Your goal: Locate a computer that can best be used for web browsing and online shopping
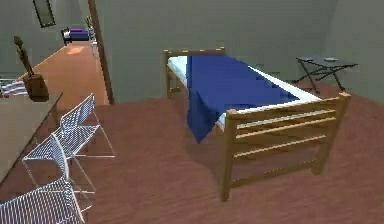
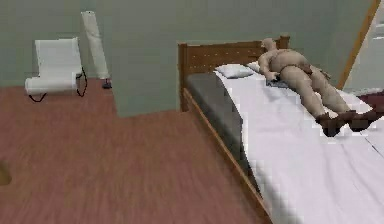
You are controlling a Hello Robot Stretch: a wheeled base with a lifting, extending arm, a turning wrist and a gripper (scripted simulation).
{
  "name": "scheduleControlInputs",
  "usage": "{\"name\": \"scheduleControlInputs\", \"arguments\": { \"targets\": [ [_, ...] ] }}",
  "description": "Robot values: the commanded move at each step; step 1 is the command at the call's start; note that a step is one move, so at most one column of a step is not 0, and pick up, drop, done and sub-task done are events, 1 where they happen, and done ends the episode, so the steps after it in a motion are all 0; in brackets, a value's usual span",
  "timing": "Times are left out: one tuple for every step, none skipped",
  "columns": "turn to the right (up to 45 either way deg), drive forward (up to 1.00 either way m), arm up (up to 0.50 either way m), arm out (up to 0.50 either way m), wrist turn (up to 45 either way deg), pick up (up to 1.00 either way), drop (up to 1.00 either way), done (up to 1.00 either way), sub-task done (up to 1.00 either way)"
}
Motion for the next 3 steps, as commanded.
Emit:
{"name": "scheduleControlInputs", "arguments": {
  "targets": [
    [-45.0,0.00,0.00,0.00,0.0,0.00,0.00,0.00,0.00],
    [-45.0,0.00,0.00,0.00,0.0,0.00,0.00,0.00,0.00],
    [-42.0,0.00,0.00,0.00,0.0,0.00,0.00,0.00,0.00]
  ]
}}
